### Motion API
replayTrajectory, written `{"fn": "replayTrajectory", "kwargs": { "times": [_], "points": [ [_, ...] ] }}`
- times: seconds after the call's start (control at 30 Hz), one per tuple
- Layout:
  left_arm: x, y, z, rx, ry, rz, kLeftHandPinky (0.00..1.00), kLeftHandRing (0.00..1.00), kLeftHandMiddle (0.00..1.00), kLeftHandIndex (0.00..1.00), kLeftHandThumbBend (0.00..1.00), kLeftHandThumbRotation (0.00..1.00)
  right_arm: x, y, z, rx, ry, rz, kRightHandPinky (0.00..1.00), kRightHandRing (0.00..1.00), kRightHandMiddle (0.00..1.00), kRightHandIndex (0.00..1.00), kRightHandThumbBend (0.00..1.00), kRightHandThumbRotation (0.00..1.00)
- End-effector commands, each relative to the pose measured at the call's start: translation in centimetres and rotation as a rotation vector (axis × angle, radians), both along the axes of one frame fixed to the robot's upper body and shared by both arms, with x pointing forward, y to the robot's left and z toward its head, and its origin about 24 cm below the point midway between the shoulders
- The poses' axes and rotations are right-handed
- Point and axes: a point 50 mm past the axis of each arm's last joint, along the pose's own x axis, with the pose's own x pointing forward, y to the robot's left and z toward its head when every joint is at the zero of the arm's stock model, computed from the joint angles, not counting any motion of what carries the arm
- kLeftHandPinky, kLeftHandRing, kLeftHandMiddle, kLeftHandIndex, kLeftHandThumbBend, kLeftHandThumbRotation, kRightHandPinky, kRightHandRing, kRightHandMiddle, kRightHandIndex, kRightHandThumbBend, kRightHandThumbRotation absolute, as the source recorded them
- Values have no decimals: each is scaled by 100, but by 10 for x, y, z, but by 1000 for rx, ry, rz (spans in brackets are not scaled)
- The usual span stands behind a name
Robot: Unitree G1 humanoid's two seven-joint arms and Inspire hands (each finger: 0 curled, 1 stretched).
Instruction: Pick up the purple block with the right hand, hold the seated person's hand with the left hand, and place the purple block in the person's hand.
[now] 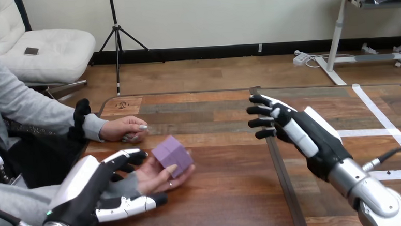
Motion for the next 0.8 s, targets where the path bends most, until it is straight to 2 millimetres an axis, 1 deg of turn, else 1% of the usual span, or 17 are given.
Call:
{"fn": "replayTrajectory", "kwargs": {
  "times": [0.0, 0.13, 0.17, 0.23, 0.47, 0.6, 0.77],
  "points": [
    [1, -6, 5, -35, -63, -16, 67, 77, 79, 80, 100, 69, 2, -1, 14, 38, -57, -8, 75, 81, 87, 92, 100, 99],
    [0, -4, 4, -33, -76, -10, 69, 77, 80, 80, 99, 72, -2, -3, 10, 45, -45, -19, 76, 81, 87, 92, 100, 99],
    [0, -3, 4, -32, -78, -9, 72, 78, 80, 80, 98, 73, -2, -3, 10, 46, -43, -21, 75, 81, 87, 92, 100, 99],
    [0, -3, 3, -28, -84, -7, 74, 78, 81, 81, 97, 74, -4, -4, 8, 49, -39, -24, 75, 81, 87, 92, 100, 99],
    [0, -2, 2, -21, -93, 1, 83, 84, 85, 83, 98, 79, -10, -6, 4, 70, -18, -39, 75, 81, 87, 91, 100, 99],
    [1, -1, 1, -28, -95, 8, 87, 86, 87, 85, 98, 80, -11, -7, 1, 87, 2, -43, 76, 81, 87, 92, 100, 99],
    [1, -2, -2, -106, -113, 33, 88, 88, 89, 86, 99, 80, -14, -9, -2, 116, 26, -41, 77, 82, 88, 92, 100, 97]
  ]
}}
